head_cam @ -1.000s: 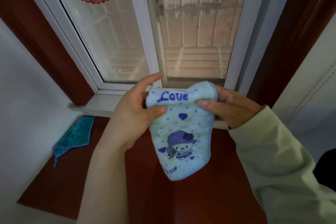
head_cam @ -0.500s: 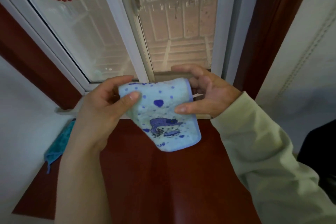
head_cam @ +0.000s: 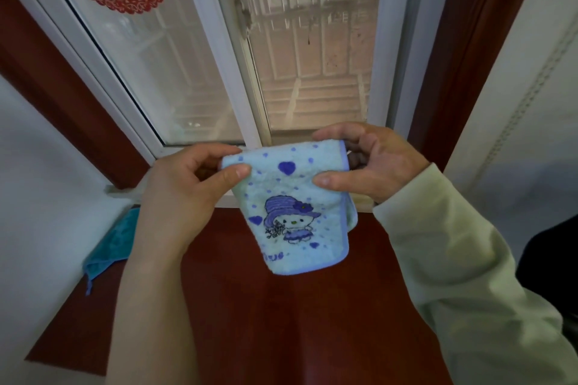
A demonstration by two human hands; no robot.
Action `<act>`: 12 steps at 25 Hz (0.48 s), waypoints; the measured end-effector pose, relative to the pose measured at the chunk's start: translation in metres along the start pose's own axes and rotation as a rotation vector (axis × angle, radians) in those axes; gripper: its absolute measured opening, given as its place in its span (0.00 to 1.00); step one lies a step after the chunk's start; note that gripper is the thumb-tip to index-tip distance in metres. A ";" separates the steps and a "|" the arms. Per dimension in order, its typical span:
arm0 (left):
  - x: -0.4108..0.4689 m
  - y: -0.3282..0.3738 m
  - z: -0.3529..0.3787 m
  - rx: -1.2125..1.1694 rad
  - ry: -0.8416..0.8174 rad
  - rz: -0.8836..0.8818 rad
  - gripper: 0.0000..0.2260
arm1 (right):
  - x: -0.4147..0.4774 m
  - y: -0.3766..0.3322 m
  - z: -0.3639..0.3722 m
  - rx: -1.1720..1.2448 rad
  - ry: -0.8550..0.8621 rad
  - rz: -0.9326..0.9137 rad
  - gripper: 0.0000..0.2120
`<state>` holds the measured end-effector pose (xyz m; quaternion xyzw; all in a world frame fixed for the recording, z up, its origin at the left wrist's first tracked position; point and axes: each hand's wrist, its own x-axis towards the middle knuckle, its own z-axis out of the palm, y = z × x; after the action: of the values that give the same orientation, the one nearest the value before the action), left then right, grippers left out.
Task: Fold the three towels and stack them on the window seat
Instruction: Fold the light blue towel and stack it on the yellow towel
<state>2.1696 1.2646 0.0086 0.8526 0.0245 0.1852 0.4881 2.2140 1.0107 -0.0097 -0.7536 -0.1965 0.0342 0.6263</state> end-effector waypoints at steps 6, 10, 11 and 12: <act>-0.010 0.011 0.001 -0.109 0.040 0.047 0.09 | -0.011 -0.007 -0.007 0.009 -0.038 -0.028 0.22; -0.019 0.015 -0.001 -0.143 0.050 0.095 0.10 | -0.018 -0.013 -0.009 0.045 -0.054 -0.054 0.23; -0.021 0.016 -0.002 -0.125 0.059 0.115 0.11 | -0.019 -0.015 -0.009 0.046 -0.059 -0.063 0.23; -0.023 0.018 -0.004 -0.087 0.068 0.144 0.11 | -0.020 -0.016 -0.009 0.042 -0.065 -0.069 0.23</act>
<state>2.1444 1.2530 0.0185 0.8233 -0.0283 0.2496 0.5089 2.1937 0.9978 0.0038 -0.7315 -0.2419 0.0410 0.6362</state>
